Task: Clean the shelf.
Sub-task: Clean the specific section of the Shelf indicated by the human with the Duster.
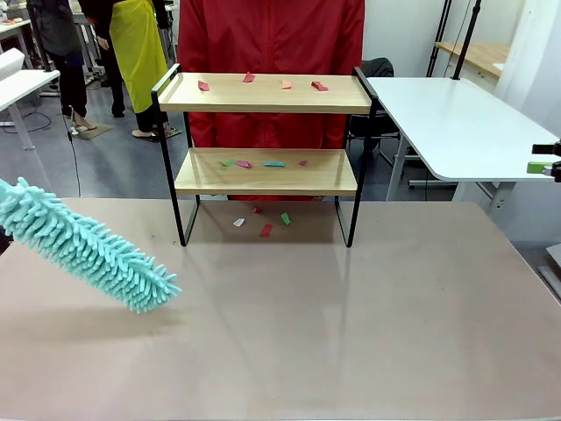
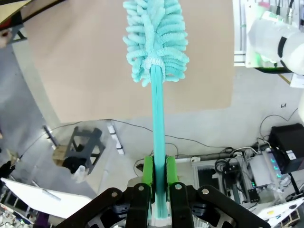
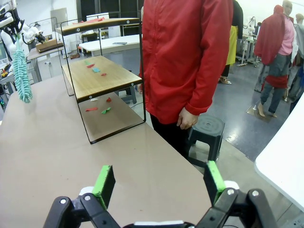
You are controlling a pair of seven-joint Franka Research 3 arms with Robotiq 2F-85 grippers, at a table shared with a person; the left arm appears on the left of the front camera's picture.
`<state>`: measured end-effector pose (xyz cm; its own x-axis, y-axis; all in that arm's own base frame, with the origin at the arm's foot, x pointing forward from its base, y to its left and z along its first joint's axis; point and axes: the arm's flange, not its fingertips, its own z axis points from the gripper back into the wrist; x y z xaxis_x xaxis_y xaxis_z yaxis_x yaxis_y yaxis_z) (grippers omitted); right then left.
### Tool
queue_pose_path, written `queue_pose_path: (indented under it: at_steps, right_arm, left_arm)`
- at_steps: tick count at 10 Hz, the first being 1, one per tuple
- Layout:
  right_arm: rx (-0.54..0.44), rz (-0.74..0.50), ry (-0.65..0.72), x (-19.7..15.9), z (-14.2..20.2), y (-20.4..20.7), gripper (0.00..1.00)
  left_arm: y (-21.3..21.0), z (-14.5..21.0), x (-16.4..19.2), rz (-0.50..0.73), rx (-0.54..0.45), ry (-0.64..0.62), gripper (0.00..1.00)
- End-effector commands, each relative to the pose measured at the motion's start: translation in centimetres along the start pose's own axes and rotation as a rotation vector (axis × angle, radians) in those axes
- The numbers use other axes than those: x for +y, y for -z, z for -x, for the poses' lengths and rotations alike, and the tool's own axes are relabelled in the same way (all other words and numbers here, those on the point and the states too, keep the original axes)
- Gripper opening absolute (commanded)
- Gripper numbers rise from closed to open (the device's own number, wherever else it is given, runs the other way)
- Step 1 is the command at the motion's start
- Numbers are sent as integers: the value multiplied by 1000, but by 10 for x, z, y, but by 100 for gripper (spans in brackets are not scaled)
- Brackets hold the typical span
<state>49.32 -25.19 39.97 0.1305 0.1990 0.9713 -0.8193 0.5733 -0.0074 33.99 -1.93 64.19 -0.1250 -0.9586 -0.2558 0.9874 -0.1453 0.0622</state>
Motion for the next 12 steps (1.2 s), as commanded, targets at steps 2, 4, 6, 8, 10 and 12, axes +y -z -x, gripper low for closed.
queue_pose_path:
  at_steps: [2,4,6,8,10,12]
  right_arm:
    - [-2,-1,-6,0,-3,1,100]
    - [-2,-1,-6,0,-3,1,100]
    - [-2,-1,-6,0,-3,1,100]
    - [-2,-1,-6,0,-3,1,100]
    - [-2,-1,-6,0,-3,1,100]
    - [-2,-1,-6,0,-3,1,100]
  left_arm:
    - [7,-2,-5,10,-6,-62,13]
    - [3,0,-5,12,0,0,13]
    - [3,0,-5,12,0,0,13]
    - [3,0,-5,12,0,0,13]
    - [3,0,-5,12,0,0,13]
    - [3,0,-5,12,0,0,13]
